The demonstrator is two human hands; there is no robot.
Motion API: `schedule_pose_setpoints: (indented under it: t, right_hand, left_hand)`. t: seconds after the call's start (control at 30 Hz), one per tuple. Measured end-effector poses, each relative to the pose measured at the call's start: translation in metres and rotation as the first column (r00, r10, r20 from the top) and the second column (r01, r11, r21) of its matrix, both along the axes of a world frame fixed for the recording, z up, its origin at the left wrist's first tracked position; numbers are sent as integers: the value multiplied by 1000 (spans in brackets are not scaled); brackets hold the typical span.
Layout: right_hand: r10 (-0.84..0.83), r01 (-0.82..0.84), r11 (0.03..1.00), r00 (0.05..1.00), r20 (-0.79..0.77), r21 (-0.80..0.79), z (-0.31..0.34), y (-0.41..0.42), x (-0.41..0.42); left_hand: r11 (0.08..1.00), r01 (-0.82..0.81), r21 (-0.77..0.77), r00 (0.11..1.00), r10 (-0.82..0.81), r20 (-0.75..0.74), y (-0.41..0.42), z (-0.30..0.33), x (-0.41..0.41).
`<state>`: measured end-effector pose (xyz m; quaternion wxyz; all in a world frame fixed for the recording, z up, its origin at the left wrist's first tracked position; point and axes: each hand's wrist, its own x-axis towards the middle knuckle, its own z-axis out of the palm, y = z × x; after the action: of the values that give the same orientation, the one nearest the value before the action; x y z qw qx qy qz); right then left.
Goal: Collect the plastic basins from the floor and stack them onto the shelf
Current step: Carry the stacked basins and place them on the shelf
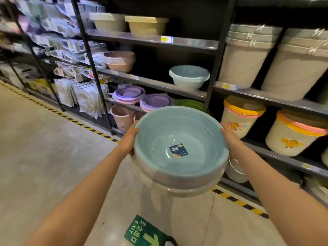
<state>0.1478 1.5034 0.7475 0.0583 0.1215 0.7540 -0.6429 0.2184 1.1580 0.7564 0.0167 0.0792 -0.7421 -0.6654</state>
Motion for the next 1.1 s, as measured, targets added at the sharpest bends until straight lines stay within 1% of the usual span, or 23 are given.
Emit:
schedule_pose_setpoints:
  t: [0.1, 0.23, 0.37, 0.43, 0.53, 0.63, 0.73, 0.83, 0.97, 1.1]
  right_hand:
    - [57, -57, 998, 998, -2, 28, -4, -34, -52]
    - [92, -92, 995, 996, 12, -42, -5, -75, -122]
    - [131, -128, 988, 991, 40, -83, 13, -111, -183]
    - [156, -154, 984, 988, 10, -85, 24, -130, -212]
    - [185, -188, 981, 981, -54, -49, 39, -155, -252]
    - [195, -198, 979, 978, -73, -47, 49, -185, -287]
    - [185, -188, 981, 980, -77, -48, 51, -216, -318]
    - [152, -153, 988, 985, -86, -5, 48, -248, -350]
    - [47, -53, 997, 993, -104, -56, 47, -294, -388]
    - [-41, 32, 997, 992, -116, -77, 44, -328, -431]
  left_hand:
    - [999, -15, -28, 999, 14, -38, -32, -2, -34]
    - [993, -109, -33, 994, 109, -18, -68, 2, -93]
    - [983, -184, -26, 983, 185, 19, -96, 12, -143]
    - [977, -210, -22, 977, 210, 26, -114, 18, -167]
    - [971, -238, -30, 971, 239, 17, -142, 26, -206]
    - [970, -244, -16, 970, 244, -2, -173, 29, -246]
    - [986, -166, -5, 985, 165, -42, -211, 25, -293]
    - [996, -85, 19, 992, 87, -93, -252, 20, -345]
    - [999, 34, 36, 991, -29, -130, -297, 29, -404]
    - [992, 125, -4, 979, -124, -162, -336, 41, -464]
